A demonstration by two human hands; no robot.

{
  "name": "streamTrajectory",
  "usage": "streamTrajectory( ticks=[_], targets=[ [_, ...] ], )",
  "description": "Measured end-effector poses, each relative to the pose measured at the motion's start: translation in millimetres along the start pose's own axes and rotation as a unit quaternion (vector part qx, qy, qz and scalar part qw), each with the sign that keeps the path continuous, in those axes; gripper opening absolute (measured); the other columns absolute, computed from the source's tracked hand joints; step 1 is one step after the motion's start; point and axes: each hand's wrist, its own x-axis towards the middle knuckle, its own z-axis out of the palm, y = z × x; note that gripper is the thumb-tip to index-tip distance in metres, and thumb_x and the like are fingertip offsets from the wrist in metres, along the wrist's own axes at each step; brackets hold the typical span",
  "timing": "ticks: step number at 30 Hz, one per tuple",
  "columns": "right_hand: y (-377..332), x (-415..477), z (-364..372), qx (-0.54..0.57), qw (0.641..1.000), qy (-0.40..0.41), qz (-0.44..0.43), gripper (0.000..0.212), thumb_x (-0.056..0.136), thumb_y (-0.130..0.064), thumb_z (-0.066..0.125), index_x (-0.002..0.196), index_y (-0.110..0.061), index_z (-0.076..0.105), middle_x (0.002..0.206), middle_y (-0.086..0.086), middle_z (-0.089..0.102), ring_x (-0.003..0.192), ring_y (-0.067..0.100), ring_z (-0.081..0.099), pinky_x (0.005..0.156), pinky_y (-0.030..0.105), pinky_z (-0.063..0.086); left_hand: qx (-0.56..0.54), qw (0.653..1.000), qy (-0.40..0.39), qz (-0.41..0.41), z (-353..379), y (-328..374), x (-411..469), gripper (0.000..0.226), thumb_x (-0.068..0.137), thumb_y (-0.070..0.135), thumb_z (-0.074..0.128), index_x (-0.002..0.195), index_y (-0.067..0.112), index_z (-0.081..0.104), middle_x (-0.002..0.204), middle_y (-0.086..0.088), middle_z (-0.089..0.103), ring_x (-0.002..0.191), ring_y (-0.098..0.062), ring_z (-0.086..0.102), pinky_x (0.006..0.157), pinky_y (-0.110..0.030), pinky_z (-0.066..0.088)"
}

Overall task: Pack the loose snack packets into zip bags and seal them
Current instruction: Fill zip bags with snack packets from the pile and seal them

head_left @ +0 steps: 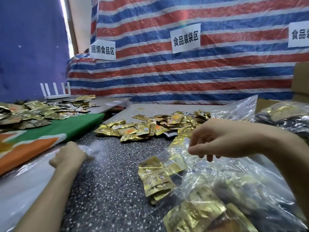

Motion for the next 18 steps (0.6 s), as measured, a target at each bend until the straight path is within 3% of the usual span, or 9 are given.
streamTrajectory(
  ticks=[2,4,8,13,15,18],
  targets=[
    [1,1,1,0.002,1.0,-0.011,0.003,0.022,0.093,-0.046,0.059,0.099,-0.027,0.067,0.089,-0.005,0.074,0.08,0.001,0.07,0.071,0.021,0.058,0.006,1.0,0.014,0.01,-2,2,-6,0.042,0.081,0.038,0.079,0.104,0.008,0.06,0.109,-0.015,0.065,0.092,-0.031,0.055,0.082,-0.038,0.04],
    [1,2,2,0.005,1.0,-0.019,0.005,0.027,0.087,-0.052,0.06,0.098,-0.029,0.067,0.089,-0.007,0.074,0.081,0.002,0.07,0.072,0.023,0.058,0.023,0.998,0.045,0.026,0,7,-6,0.03,0.094,0.032,0.064,0.112,0.009,0.059,0.118,-0.015,0.063,0.105,-0.034,0.058,0.083,-0.038,0.038],
    [-1,1,1,-0.004,1.0,-0.028,0.002,0.046,0.069,-0.066,0.053,0.096,-0.031,0.068,0.09,-0.018,0.073,0.081,0.003,0.071,0.068,0.023,0.056,0.018,0.997,0.068,0.042,-2,17,-14,0.011,0.098,0.016,0.052,0.107,0.011,0.057,0.116,-0.014,0.063,0.107,-0.034,0.059,0.079,-0.037,0.034],
    [-3,5,5,0.016,1.0,0.007,-0.011,0.053,0.068,-0.067,0.051,0.095,-0.025,0.07,0.084,-0.011,0.074,0.077,0.007,0.071,0.065,0.024,0.057,-0.028,0.982,0.143,0.118,-31,36,-52,0.018,0.104,0.017,0.041,0.1,0.01,0.057,0.106,-0.019,0.065,0.1,-0.038,0.061,0.073,-0.038,0.034],
    [-6,9,7,0.083,0.995,0.047,-0.025,0.06,0.068,-0.068,0.05,0.094,-0.019,0.071,0.081,-0.006,0.074,0.07,0.01,0.07,0.061,0.024,0.057,-0.096,0.949,0.223,0.202,-42,48,-77,0.021,0.104,0.014,0.041,0.098,0.007,0.061,0.087,-0.018,0.064,0.086,-0.039,0.064,0.068,-0.036,0.036],
    [-11,11,6,0.248,0.962,0.106,-0.039,0.072,0.079,-0.078,0.05,0.092,-0.011,0.072,0.077,0.004,0.072,0.065,0.017,0.067,0.055,0.025,0.055,-0.221,0.812,0.348,0.414,-50,65,-128,0.019,0.099,0.002,0.055,0.11,0.005,0.07,0.069,-0.012,0.067,0.054,-0.018,0.055,0.049,-0.02,0.037]
  ],
)
